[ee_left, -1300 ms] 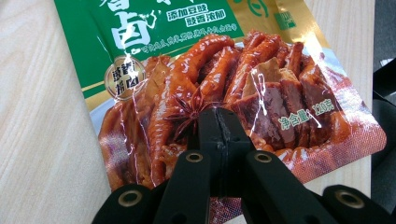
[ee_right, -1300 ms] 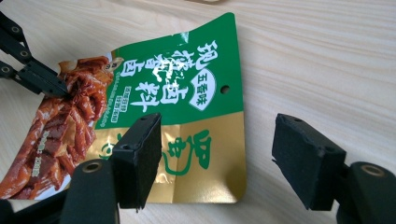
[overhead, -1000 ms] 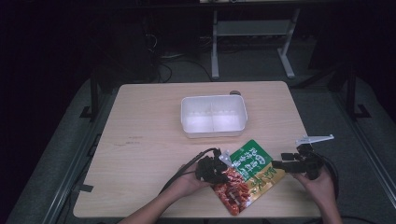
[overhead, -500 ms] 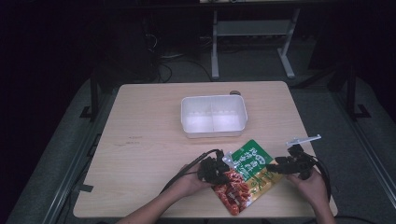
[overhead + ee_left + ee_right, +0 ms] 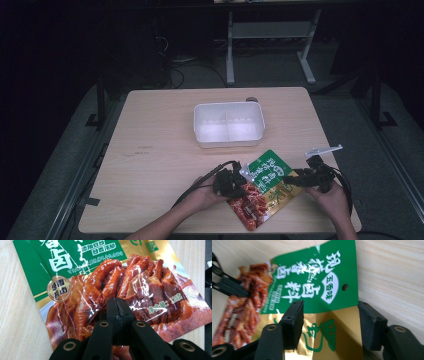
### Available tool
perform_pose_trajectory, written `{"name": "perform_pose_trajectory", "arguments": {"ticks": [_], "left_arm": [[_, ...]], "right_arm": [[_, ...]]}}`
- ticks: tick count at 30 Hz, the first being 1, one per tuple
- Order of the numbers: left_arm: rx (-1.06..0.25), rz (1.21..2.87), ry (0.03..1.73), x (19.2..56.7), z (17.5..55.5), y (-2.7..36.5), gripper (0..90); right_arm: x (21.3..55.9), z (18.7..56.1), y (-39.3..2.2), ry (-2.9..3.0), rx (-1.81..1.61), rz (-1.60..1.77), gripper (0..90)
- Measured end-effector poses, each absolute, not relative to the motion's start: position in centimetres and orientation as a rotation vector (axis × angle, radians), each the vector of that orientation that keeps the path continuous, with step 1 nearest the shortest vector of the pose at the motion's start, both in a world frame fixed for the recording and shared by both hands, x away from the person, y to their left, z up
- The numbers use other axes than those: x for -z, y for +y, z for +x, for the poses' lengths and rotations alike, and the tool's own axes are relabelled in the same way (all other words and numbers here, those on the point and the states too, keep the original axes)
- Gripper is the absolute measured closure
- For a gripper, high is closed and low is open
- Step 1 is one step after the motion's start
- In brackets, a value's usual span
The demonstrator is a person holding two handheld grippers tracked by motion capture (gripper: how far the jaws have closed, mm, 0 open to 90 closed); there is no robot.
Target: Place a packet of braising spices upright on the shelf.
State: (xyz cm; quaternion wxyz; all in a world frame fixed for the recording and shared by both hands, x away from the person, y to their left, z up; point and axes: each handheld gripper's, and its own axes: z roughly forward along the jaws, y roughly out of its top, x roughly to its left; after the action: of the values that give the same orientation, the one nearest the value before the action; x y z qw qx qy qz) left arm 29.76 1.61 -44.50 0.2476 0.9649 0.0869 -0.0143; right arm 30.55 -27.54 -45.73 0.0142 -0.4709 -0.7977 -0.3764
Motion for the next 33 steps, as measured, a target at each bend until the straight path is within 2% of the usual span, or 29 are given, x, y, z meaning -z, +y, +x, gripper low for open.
{"name": "perform_pose_trajectory", "arguments": {"ticks": [12, 22, 32, 33], "left_arm": [[0.018, 2.629, 0.240, 44.6, 29.7, 1.5, 90.0], [-0.003, 2.626, 0.243, 44.6, 29.5, 1.3, 90.0], [-0.024, 2.625, 0.241, 44.6, 29.3, 1.2, 89.5], [-0.031, 2.624, 0.236, 44.6, 29.3, 1.2, 89.0]], "right_arm": [[44.1, 29.9, -27.0, -2.483, 1.243, -1.359, 56.1], [44.7, 29.9, -26.5, -2.484, 1.168, -1.313, 63.6], [45.9, 30.3, -26.6, -2.473, 1.100, -1.369, 77.6], [46.2, 30.4, -26.7, -2.461, 1.094, -1.380, 81.6]]}}
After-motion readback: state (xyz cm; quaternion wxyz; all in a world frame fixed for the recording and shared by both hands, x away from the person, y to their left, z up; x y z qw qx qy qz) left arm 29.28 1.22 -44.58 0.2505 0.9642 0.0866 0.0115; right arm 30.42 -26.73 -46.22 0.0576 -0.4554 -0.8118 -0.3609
